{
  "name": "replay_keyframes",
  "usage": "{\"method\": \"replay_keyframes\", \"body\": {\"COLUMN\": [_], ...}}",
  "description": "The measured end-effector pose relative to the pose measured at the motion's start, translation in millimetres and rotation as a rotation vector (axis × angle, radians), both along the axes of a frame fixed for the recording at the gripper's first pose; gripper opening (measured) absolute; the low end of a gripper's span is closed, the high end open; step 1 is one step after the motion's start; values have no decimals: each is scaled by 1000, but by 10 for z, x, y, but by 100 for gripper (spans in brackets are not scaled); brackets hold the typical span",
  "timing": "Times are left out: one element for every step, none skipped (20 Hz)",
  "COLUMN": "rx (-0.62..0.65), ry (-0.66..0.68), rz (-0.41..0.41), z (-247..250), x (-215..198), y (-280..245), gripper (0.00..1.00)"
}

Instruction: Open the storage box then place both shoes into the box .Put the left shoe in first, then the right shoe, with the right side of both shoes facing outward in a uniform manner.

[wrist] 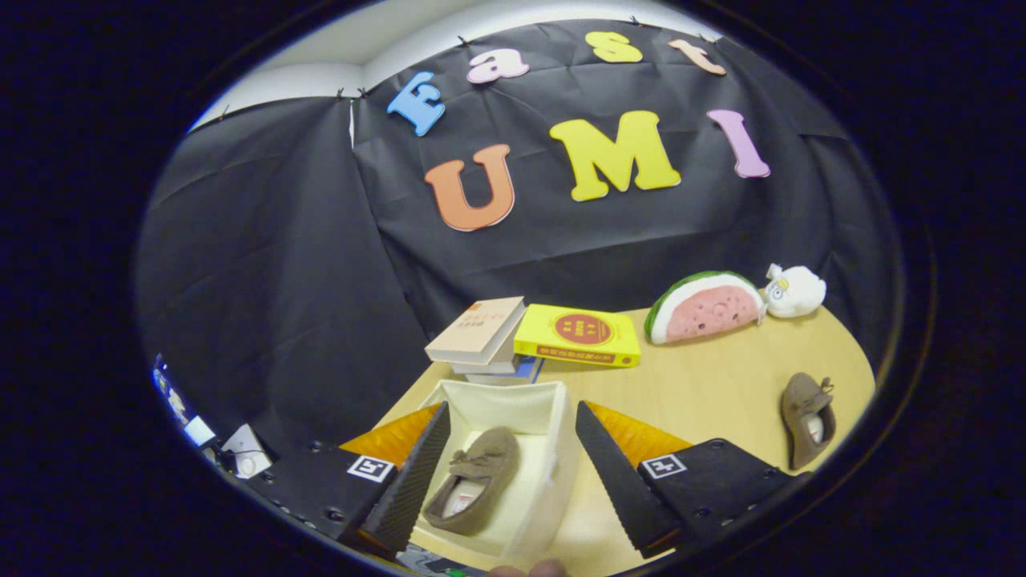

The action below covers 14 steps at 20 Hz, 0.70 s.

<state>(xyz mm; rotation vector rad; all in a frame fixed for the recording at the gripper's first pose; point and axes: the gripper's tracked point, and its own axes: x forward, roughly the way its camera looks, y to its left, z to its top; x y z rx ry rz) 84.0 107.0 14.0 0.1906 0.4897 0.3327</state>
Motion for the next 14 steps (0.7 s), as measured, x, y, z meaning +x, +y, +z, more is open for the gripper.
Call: {"method": "replay_keyframes", "body": {"rx": [-14,-44,-79,-106,-125,-140,-155,-181,-211,-229,-237,-242,-254,-271], "ry": [-46,-87,-117,-130,-135,-136,-138,-144,-157,-165,-156,-146,-134,-114], "rz": [-3,-14,-30,-40,-50,-63,-74,-87,-103,-120,-136,-158,-182,-207], "z": [39,92,114,101,87,66,49,33,33,19,-15,-58,-108,-185], "x": [5,25,29,11,-5,-23,-32,-41,-50,-77,-108,-129,-132,-135], "y": [-192,-433,-679,-884,-1086,-1291,-1496,-1707,-1949,-2168,-2384,-2602,-2841,-3090], "gripper": [96,96,96,96,96,96,96,96,96,96,96,96,96,96]}}
